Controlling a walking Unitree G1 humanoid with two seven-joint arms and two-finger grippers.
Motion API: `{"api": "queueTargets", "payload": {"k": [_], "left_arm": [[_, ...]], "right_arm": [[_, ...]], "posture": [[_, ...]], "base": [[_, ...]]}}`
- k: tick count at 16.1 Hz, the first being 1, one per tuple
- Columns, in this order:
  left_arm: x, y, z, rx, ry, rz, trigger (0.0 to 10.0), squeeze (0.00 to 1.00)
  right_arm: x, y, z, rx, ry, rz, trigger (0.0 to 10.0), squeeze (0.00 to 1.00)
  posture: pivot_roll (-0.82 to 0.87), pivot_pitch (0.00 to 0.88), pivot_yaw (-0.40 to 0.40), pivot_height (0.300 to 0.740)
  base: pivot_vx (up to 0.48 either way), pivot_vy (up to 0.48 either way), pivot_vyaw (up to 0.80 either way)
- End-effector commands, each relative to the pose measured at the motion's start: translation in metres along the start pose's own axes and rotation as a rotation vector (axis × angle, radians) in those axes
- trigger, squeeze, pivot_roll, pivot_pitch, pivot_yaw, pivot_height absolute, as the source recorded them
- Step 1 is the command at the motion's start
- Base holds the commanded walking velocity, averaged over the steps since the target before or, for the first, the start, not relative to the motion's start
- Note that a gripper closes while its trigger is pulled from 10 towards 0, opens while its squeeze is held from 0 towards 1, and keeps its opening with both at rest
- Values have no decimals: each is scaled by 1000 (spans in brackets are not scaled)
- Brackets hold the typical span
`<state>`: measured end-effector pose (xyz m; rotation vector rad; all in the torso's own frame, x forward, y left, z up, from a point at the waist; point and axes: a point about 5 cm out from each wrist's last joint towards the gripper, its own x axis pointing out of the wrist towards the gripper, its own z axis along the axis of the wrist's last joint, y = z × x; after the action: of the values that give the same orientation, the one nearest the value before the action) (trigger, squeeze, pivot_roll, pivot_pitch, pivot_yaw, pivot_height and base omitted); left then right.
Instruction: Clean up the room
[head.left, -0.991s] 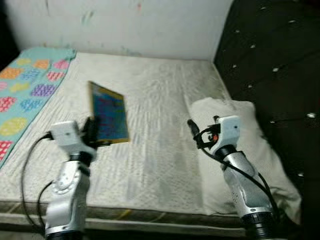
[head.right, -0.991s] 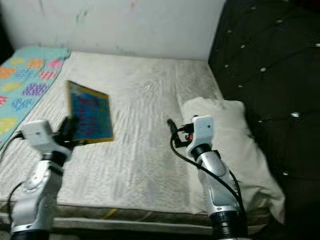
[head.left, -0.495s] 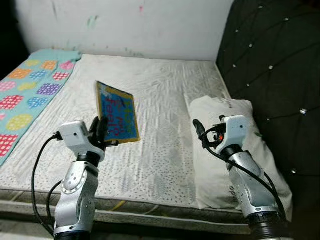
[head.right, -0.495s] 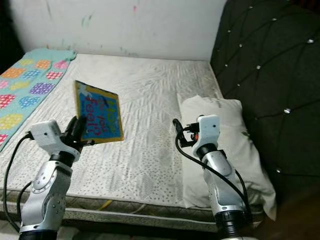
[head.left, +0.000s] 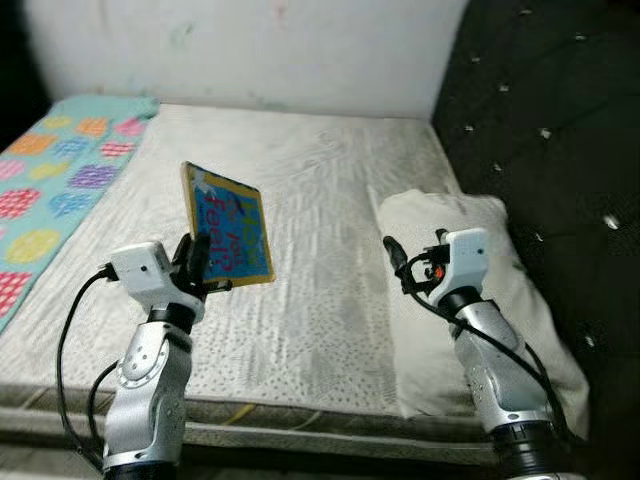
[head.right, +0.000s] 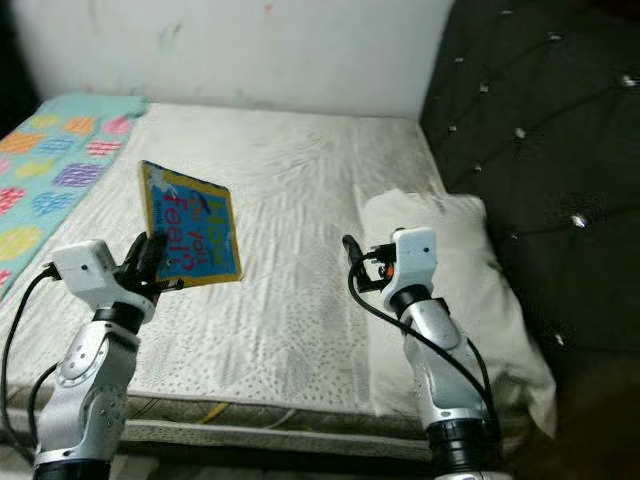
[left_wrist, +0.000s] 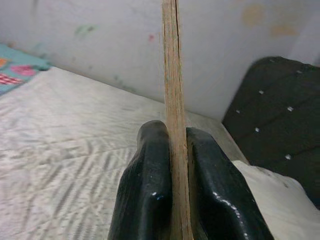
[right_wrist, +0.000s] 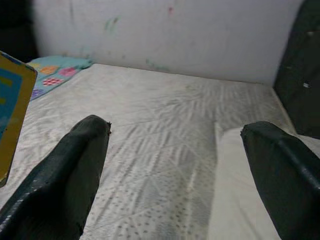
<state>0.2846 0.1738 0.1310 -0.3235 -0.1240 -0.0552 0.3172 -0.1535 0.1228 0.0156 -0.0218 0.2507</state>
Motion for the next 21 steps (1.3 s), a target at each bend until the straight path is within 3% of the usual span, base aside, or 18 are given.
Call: {"api": "queueTargets", "payload": {"k": [1, 5, 13, 21], "left_arm": [[3, -6, 9, 4, -42, -30, 0, 0], [3, -8, 8, 5, -40, -35, 0, 0], [3, -8, 9, -6, -48, -31, 0, 0], [4, -9, 9, 0, -48, -36, 0, 0]], "right_arm": [[1, -2, 1, 4, 1, -4, 10000, 0], [1, -3, 0, 5, 8, -9, 10000, 0], [1, -4, -1, 6, 10, -13, 10000, 0], [2, -5, 0, -3, 8, -13, 10000, 0]], "posture": [[-55, 0, -22, 740], [-56, 0, -24, 740], [-56, 0, -25, 740], [-58, 0, -27, 740]], "base": [[0, 0, 0], [0, 0, -120], [0, 0, -761], [0, -99, 0]]}}
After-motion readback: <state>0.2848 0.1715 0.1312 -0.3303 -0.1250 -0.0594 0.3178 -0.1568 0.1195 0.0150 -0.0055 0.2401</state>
